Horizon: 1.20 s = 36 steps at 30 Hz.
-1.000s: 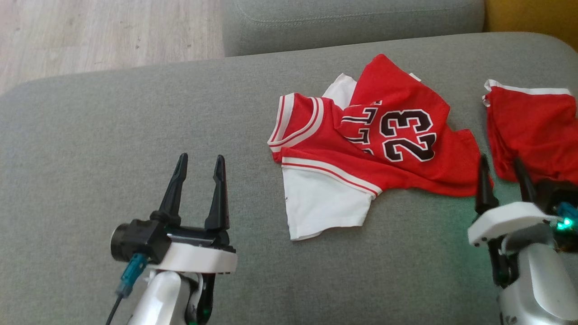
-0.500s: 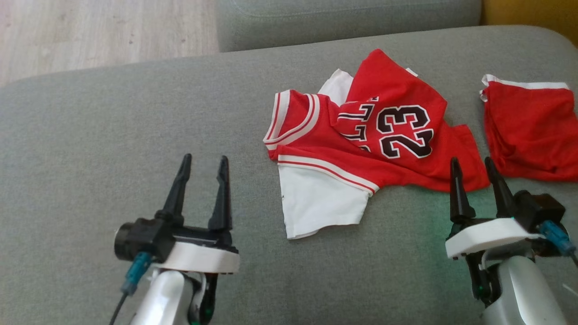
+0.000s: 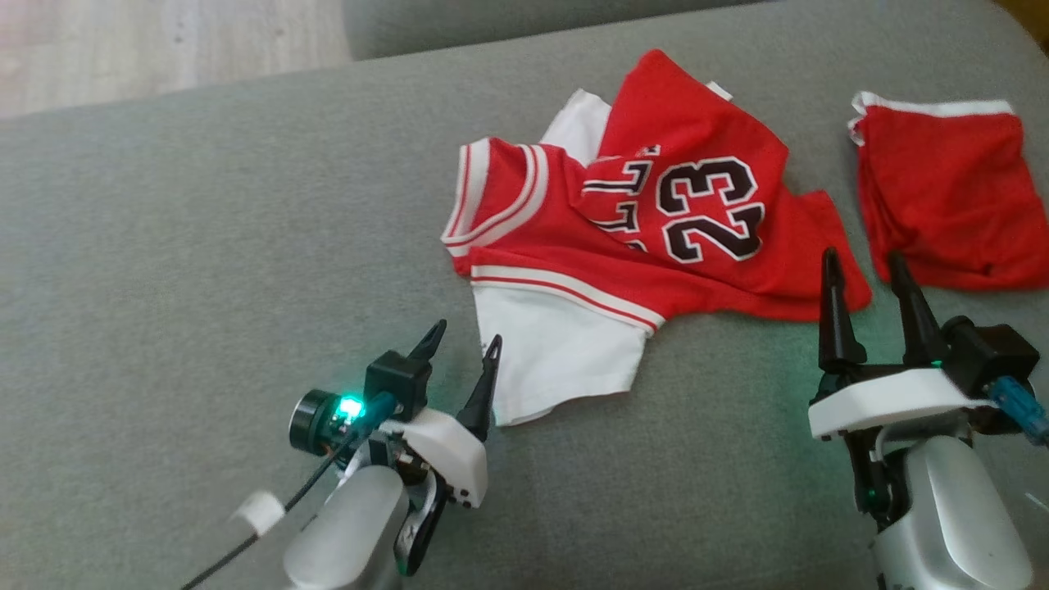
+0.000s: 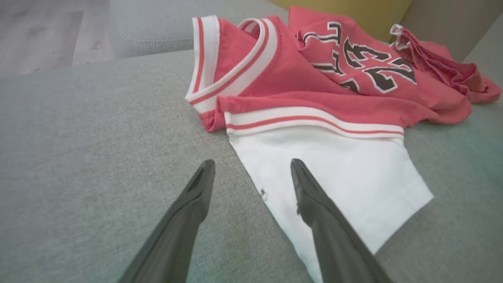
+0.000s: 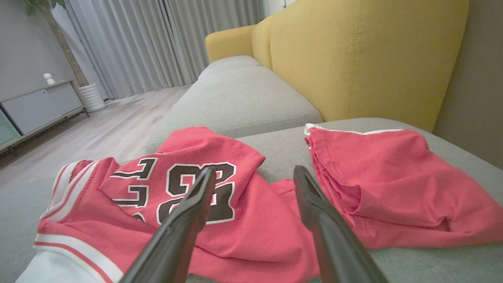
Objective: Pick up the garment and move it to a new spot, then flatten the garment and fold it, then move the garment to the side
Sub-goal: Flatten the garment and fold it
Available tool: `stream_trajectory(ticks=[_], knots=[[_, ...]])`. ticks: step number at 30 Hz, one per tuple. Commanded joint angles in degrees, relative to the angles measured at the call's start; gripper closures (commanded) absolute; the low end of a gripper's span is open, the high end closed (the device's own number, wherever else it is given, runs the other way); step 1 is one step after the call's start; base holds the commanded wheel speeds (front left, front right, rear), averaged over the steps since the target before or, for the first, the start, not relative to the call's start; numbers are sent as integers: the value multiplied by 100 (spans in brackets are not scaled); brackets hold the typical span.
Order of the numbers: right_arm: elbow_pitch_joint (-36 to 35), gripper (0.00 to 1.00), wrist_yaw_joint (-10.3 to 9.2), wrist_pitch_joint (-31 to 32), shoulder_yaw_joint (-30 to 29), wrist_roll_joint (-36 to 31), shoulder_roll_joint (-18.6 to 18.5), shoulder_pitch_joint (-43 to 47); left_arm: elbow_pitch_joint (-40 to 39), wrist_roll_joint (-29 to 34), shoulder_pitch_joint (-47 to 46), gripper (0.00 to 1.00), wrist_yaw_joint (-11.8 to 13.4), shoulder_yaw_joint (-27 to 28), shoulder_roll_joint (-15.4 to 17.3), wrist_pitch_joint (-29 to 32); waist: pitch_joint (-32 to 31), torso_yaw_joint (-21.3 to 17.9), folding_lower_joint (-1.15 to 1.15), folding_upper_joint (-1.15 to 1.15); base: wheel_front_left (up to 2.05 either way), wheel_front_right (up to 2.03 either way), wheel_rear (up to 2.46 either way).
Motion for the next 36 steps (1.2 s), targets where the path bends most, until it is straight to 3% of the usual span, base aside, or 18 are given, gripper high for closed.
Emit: stream_trajectory(ticks=[1, 12, 18, 19, 20, 21, 28, 36], knots=[[-189, 0, -4, -75, 150, 45, -25, -191, -39, -72, -281, 0, 60, 63, 31, 44, 100, -98, -1, 0, 0, 0, 0], [-72, 0, -4, -165, 179, 120, -25, -299, 508, -663, -607, 0, -59, -624, 31, 472, 217, -298, -1, 0, 0, 0, 0], [-35, 0, -4, -200, 182, 138, -25, -363, 797, -900, -705, 0, 0, -915, 31, 834, 208, -350, -1, 0, 0, 0, 0], [-32, 0, -4, -204, 180, 139, -25, -365, 827, -934, -714, 32, -15, -965, 31, 879, 205, -351, -1, 0, 0, 0, 0], [-29, 0, -4, -208, 175, 140, -25, -366, 847, -965, -725, 89, -22, -1006, 31, 903, 200, -349, -1, 0, 0, 0, 0], [-26, 0, -4, -211, 168, 141, -25, -365, 862, -993, -734, 100, -24, -1041, 31, 909, 195, -345, -1, 0, 0, 0, 0], [-5, 0, -4, -227, 110, 117, -25, -334, 901, -1149, -821, 100, 109, -1064, 31, 557, 131, -239, -1, 0, 0, 0, 0], [44, 0, -4, -225, 108, 51, -25, -276, 935, -1412, -892, 100, 488, -458, 140, -566, -52, -12, -1, 0, 0, 0, 0]])
